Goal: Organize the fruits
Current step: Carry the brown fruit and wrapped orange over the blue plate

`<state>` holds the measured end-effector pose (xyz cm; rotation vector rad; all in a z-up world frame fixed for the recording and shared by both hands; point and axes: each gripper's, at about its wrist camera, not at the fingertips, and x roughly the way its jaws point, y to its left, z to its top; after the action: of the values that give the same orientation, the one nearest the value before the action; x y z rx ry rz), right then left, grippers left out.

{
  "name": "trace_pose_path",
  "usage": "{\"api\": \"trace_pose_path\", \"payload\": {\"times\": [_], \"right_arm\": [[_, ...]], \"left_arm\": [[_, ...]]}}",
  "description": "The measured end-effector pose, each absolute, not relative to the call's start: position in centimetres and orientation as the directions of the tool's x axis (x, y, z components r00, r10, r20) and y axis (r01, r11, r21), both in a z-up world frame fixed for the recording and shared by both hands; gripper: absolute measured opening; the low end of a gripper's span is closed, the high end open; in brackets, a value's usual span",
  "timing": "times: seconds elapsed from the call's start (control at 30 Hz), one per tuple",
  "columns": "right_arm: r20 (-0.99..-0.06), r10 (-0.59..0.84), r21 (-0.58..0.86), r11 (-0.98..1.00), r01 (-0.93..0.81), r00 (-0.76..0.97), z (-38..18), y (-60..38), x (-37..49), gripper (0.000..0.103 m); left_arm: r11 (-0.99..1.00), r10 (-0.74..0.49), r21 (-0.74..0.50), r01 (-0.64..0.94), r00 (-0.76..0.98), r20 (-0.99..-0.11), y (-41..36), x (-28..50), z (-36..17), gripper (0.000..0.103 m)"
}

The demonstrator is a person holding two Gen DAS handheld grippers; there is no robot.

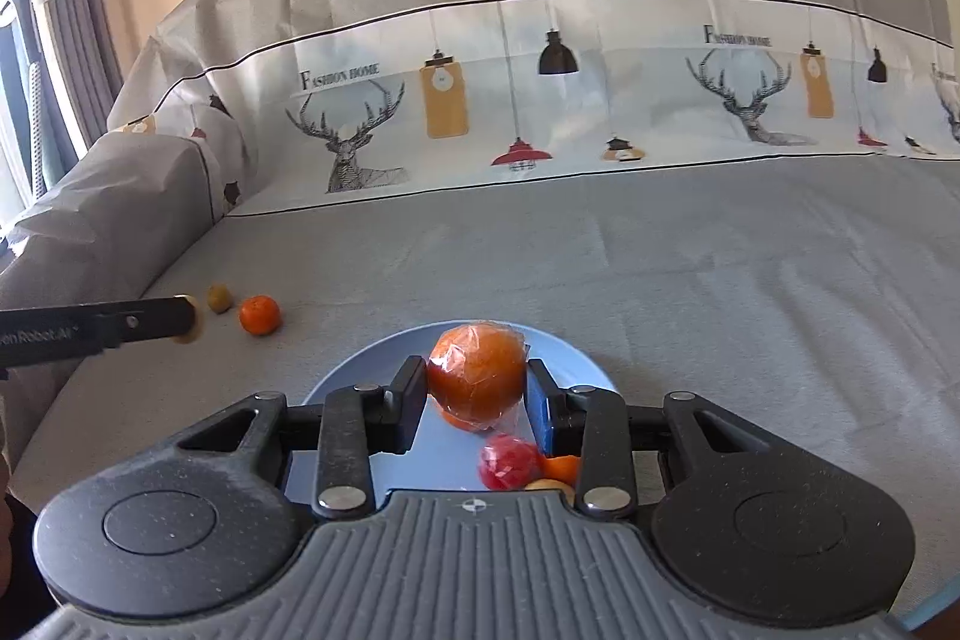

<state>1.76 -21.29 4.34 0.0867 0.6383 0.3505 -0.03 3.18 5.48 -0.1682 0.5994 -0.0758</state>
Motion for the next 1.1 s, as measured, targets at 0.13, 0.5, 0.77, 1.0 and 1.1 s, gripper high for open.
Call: {"api": "trace_pose_path", "payload": {"times": [0.13,0.5,0.77,1.0,1.1], "right_arm": [[-0.574,0.357,0.177,0.933,-0.314,0.737,4.1,-20.3,2.1,0.037],[-0.578,0.361,0.179,0.931,-0.317,0.732,4.0,-20.4,2.4,0.037],[-0.580,0.367,0.169,0.928,-0.333,0.728,4.0,-20.2,2.3,0.037],[-0.590,0.359,0.160,0.930,-0.332,0.723,3.9,-20.2,2.5,0.037],[-0.603,0.357,0.162,0.930,-0.329,0.713,3.7,-20.1,2.6,0.038]], "left_arm": [[0.982,-0.118,-0.189,0.012,0.819,-0.562,3.5,0.5,5.3,0.027],[0.988,-0.114,-0.148,0.034,0.809,-0.576,2.6,0.8,5.0,0.027],[0.982,-0.182,-0.151,0.112,0.775,-0.606,1.6,1.2,4.4,0.027],[0.959,-0.271,-0.114,0.258,0.732,-0.626,-1.2,0.7,3.2,0.027],[0.951,-0.293,-0.119,0.284,0.717,-0.632,-1.7,0.7,2.8,0.028]]}}
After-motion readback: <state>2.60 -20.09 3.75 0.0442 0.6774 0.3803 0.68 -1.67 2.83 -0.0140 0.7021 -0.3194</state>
